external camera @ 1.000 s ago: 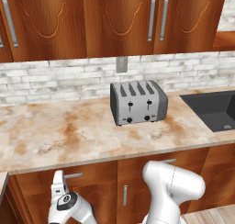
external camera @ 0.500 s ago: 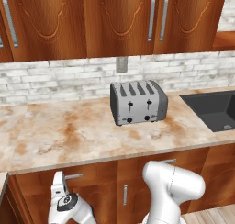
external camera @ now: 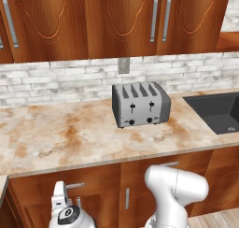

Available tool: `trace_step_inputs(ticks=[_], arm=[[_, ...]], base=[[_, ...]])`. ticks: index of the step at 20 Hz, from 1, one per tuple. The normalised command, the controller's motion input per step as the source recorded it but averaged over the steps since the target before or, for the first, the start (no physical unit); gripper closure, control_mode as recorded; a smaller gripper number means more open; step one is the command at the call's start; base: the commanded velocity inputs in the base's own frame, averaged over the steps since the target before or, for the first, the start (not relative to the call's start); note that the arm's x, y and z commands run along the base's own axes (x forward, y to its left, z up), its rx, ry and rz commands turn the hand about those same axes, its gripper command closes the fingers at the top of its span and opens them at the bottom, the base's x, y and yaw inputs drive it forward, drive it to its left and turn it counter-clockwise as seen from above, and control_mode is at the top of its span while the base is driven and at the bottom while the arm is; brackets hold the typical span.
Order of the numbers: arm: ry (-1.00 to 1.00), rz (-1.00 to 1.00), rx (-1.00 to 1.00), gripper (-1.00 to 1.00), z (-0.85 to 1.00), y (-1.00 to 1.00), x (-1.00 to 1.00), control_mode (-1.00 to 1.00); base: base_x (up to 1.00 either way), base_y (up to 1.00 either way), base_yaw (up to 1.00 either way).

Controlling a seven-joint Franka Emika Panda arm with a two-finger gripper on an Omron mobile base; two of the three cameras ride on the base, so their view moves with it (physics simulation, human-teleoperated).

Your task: Take the tongs from the drawer on the left and place them on the dining counter next to the tray containing the kebab skewer.

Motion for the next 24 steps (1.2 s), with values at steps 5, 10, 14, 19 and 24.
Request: trace_step_inputs(ticks=[5, 10, 14, 19, 24], arm=[[0.00, 0.00, 0.00, 1.00, 0.00, 0.00, -0.44, -1.00], [0.00, 0.00, 0.00, 1.00, 0.00, 0.00, -0.49, -1.00], [0.00, 0.00, 0.00, 1.00, 0.00, 0.00, -0.54, -1.00], [0.00, 0.00, 0.00, 1.00, 0.00, 0.00, -0.54, -1.00], [0.00, 0.00, 0.00, 1.00, 0.00, 0.00, -0.62, -1.00]], base=[[0.00, 0.00, 0.00], [0.00, 0.00, 0.00], [0.00, 0.00, 0.00], [0.00, 0.00, 0.00], [0.00, 0.00, 0.00]])
